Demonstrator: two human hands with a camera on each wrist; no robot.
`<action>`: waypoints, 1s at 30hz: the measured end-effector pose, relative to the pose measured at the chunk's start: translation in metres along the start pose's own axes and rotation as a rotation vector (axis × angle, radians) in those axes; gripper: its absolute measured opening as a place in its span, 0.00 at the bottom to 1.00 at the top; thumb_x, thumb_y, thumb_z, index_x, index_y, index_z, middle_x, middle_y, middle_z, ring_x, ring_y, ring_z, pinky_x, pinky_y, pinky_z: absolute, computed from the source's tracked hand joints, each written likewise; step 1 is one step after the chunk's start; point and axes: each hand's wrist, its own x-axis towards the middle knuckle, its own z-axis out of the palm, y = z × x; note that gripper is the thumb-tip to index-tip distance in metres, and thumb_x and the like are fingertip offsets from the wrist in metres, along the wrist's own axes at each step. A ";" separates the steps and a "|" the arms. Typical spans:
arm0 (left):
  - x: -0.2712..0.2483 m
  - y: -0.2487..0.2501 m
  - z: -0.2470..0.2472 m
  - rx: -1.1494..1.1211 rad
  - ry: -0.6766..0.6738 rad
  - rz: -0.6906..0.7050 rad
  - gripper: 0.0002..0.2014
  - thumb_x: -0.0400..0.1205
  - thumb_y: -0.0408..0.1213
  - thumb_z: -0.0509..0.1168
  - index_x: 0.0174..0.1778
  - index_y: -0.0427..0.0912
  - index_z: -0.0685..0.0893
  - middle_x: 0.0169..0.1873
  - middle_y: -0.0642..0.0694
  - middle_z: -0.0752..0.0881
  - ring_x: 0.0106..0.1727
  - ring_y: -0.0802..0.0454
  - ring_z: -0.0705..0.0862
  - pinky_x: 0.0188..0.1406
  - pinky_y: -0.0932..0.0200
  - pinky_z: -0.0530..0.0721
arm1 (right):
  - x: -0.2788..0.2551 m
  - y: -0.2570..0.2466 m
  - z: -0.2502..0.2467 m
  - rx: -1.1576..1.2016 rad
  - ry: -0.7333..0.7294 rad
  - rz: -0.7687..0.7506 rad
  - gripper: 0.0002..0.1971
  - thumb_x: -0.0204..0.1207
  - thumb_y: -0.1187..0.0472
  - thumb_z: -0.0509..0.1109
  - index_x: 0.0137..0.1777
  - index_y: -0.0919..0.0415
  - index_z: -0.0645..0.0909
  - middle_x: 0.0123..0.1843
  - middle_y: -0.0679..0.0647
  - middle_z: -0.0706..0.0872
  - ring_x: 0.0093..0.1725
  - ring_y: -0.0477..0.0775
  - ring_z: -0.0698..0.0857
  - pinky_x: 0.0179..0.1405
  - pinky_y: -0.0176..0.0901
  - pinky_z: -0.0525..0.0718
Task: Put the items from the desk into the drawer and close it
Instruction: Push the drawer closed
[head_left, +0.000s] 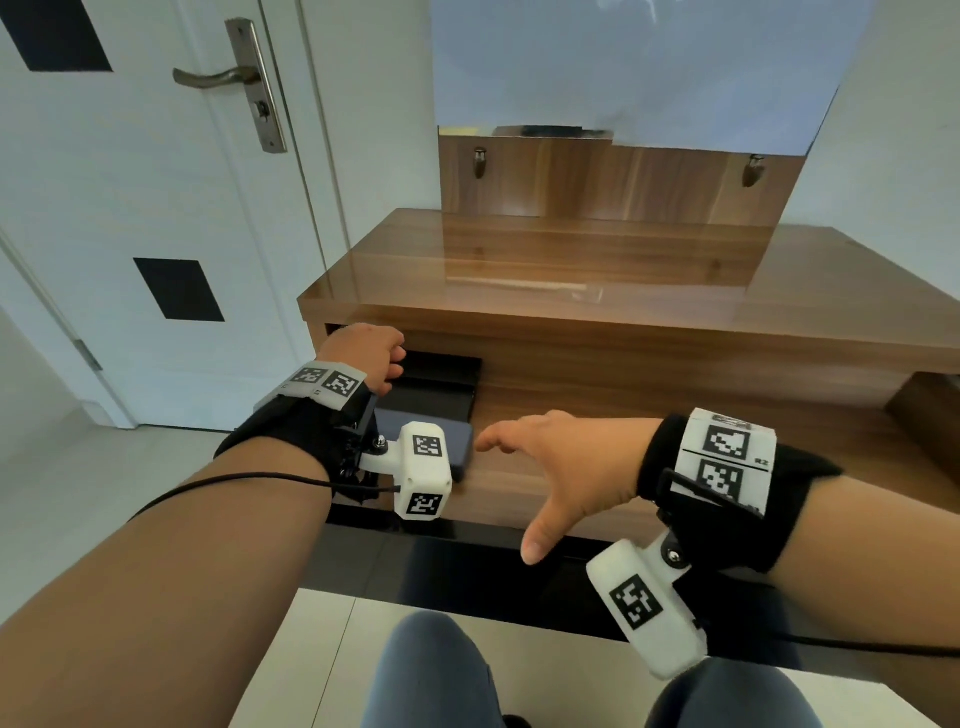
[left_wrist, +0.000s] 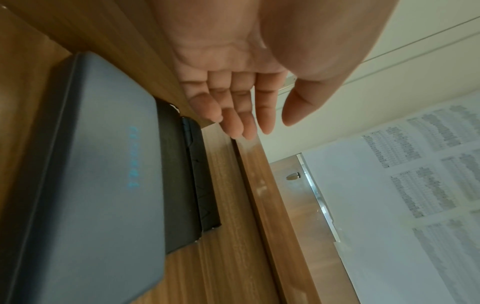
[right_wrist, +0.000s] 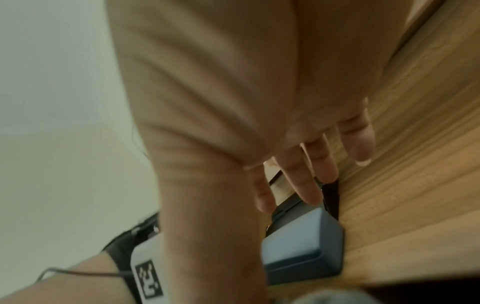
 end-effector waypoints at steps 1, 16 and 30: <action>-0.001 0.002 0.000 0.003 0.005 0.010 0.13 0.82 0.34 0.57 0.30 0.44 0.74 0.28 0.50 0.75 0.26 0.55 0.70 0.27 0.64 0.67 | -0.001 0.000 0.000 -0.028 0.001 -0.001 0.53 0.56 0.41 0.81 0.79 0.39 0.54 0.78 0.48 0.68 0.77 0.54 0.64 0.74 0.61 0.71; 0.000 0.024 0.006 0.036 0.016 0.059 0.04 0.82 0.37 0.59 0.48 0.43 0.78 0.31 0.51 0.79 0.28 0.56 0.74 0.27 0.64 0.71 | 0.004 0.005 -0.003 -0.200 0.187 0.069 0.60 0.56 0.37 0.78 0.82 0.41 0.41 0.86 0.55 0.44 0.85 0.62 0.41 0.80 0.63 0.46; 0.011 0.026 0.016 0.068 0.036 0.106 0.06 0.82 0.37 0.59 0.51 0.42 0.78 0.33 0.51 0.79 0.30 0.57 0.76 0.29 0.65 0.74 | 0.043 0.049 -0.036 -0.161 0.491 0.277 0.61 0.53 0.35 0.78 0.82 0.43 0.43 0.86 0.63 0.39 0.84 0.65 0.36 0.80 0.65 0.43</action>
